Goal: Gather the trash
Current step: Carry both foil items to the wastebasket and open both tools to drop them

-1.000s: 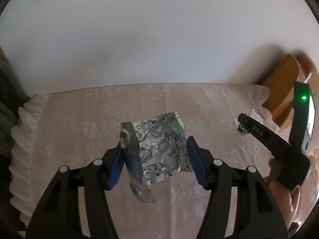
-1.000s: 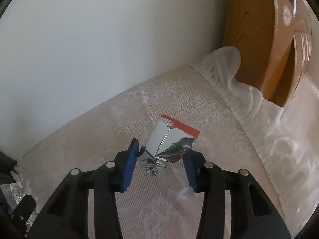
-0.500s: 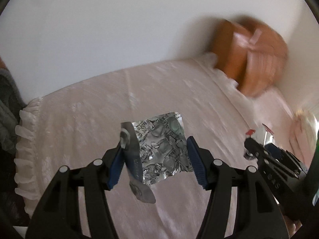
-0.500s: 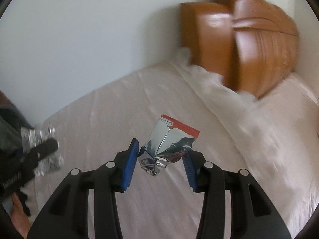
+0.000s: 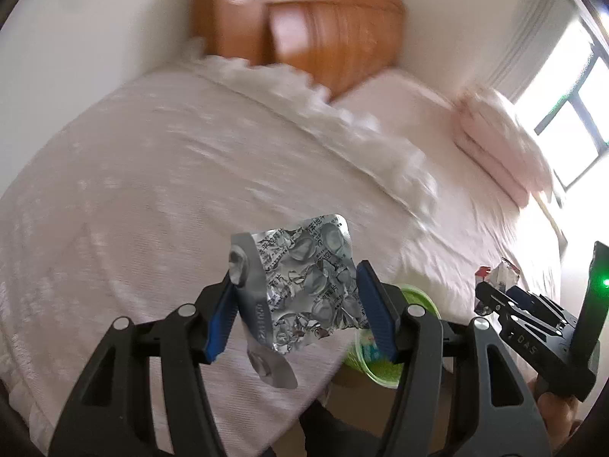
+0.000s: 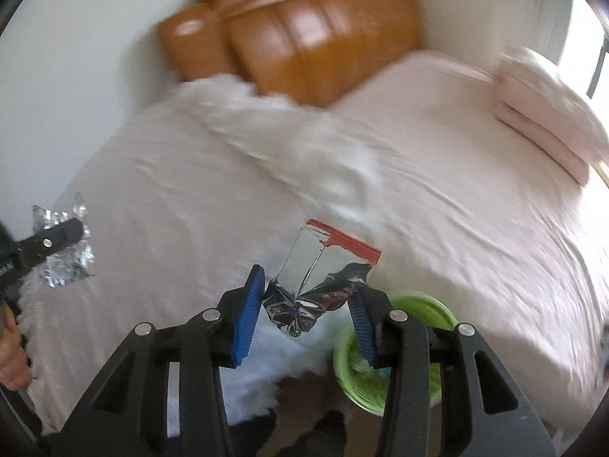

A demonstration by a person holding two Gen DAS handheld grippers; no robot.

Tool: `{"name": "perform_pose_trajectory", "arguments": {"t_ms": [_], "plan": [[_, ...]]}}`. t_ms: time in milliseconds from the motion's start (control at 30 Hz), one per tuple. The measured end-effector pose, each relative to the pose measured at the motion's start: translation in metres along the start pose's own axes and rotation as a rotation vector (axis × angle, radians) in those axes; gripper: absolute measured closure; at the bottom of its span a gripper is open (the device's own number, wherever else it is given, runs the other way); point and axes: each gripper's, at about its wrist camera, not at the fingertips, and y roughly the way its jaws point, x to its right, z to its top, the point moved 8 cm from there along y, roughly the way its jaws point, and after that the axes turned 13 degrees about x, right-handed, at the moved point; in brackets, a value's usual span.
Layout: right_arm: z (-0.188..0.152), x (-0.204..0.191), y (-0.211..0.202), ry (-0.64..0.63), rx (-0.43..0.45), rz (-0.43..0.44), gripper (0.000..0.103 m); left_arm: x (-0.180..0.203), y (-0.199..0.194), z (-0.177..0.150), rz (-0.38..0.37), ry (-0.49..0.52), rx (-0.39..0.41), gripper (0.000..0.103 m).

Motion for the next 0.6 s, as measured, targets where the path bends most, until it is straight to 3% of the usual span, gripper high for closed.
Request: {"name": "perform_pose_trajectory", "arguments": {"t_ms": [167, 333, 467, 600], "plan": [[-0.038, 0.066, -0.005, 0.1, -0.032, -0.072, 0.056, 0.054, 0.007, -0.009, -0.052, 0.087, -0.023, 0.045], [-0.081, 0.107, 0.035, 0.164, -0.112, -0.11, 0.052, 0.096, 0.009, -0.019, -0.086, 0.162, -0.035, 0.045], [-0.104, 0.138, 0.045, 0.206, -0.188, -0.124, 0.025, 0.116, 0.011, -0.022, -0.091, 0.204, -0.036, 0.045], [-0.107, 0.156, 0.039, 0.215, -0.178, -0.151, 0.011, 0.125, 0.014, -0.025, -0.094, 0.224, -0.042, 0.045]]}}
